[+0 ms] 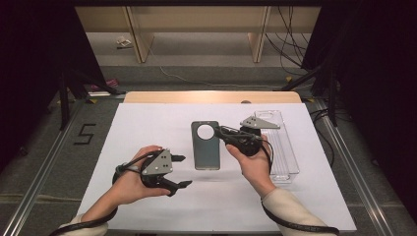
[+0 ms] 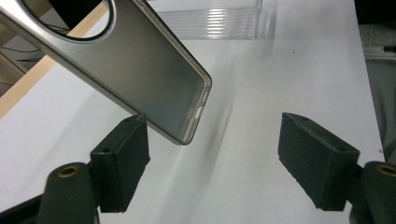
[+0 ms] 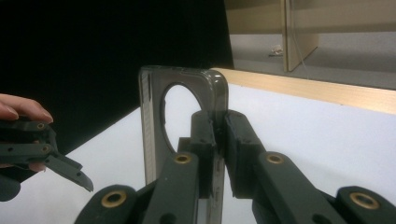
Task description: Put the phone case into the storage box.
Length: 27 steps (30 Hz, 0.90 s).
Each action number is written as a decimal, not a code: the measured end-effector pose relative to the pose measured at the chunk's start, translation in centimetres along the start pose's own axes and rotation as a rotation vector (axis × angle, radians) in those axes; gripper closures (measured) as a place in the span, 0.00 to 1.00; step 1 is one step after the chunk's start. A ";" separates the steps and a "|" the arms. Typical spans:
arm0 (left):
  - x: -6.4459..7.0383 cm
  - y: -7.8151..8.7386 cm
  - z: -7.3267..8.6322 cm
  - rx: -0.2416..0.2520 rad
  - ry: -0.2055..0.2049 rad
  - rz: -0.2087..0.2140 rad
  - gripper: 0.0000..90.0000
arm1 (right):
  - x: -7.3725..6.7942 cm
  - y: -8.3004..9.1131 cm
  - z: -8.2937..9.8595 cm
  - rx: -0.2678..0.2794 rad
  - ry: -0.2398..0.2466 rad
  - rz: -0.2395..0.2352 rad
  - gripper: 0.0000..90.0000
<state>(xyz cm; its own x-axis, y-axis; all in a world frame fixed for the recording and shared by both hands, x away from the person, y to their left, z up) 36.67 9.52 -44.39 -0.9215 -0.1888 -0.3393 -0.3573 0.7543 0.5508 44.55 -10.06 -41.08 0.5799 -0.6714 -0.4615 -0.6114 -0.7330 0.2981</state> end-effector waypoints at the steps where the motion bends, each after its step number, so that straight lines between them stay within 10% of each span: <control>1: -0.1 0.1 0.0 0.005 0.006 -0.006 0.27 | 0.0 0.0 0.0 0.001 0.000 -0.001 0.92; 27: -1.3 1.2 2.1 0.076 0.149 -0.094 0.21 | 0.5 1.1 -1.4 0.044 -0.011 0.009 0.92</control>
<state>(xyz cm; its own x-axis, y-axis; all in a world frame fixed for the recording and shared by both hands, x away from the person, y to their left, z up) 37.74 11.99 -44.84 -0.8990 -0.3475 -0.2665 -0.4355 0.7733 0.4608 44.92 -11.38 -39.76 0.5684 -0.6769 -0.4677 -0.6400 -0.7210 0.2656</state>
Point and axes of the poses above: each handheld gripper's, and its own axes: y roughly backward along the jaws, z roughly out of its underside, x roughly to its right, the point moved 6 cm from there along -y, roughly forward along the jaws, and after that the axes turned 13 degrees about -y, right-handed, at the moved point
